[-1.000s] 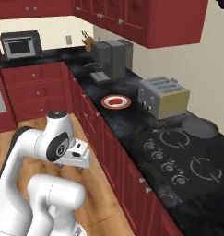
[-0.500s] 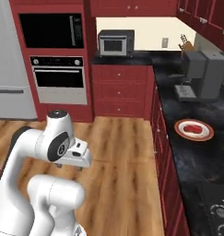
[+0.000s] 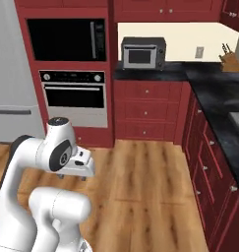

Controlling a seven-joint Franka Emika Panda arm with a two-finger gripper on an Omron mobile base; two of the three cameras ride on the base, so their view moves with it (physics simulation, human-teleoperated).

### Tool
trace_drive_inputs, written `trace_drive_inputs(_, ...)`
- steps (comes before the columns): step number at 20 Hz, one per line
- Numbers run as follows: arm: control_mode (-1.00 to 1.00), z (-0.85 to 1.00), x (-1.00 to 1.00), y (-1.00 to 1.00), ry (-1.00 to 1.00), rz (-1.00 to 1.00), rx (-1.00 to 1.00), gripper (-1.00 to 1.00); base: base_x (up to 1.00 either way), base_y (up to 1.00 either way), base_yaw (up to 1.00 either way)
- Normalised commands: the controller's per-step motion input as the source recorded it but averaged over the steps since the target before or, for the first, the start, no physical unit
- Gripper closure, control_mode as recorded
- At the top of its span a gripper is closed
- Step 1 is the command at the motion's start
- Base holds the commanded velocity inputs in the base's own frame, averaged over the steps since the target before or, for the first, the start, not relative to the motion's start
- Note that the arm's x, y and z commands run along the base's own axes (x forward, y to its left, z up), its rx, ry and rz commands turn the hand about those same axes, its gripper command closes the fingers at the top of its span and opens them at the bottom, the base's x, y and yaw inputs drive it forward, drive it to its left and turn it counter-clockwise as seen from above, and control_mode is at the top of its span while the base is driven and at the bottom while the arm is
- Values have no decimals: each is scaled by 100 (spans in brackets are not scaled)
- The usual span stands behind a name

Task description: Place one of the steaks on the plate and the other in the bowl. Then place the bowl in the fridge.

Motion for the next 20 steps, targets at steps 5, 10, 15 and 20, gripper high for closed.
trace_drive_inputs(5,100,0,0,0,0,0,0,-100,100,15,4)
trace_drive_inputs(10,100,0,0,0,0,0,0,-100,100,37,13)
trace_drive_inputs(15,100,0,0,0,0,0,0,-100,100,37,34)
trace_drive_inputs(20,100,0,0,0,0,0,0,-100,84,6,71)
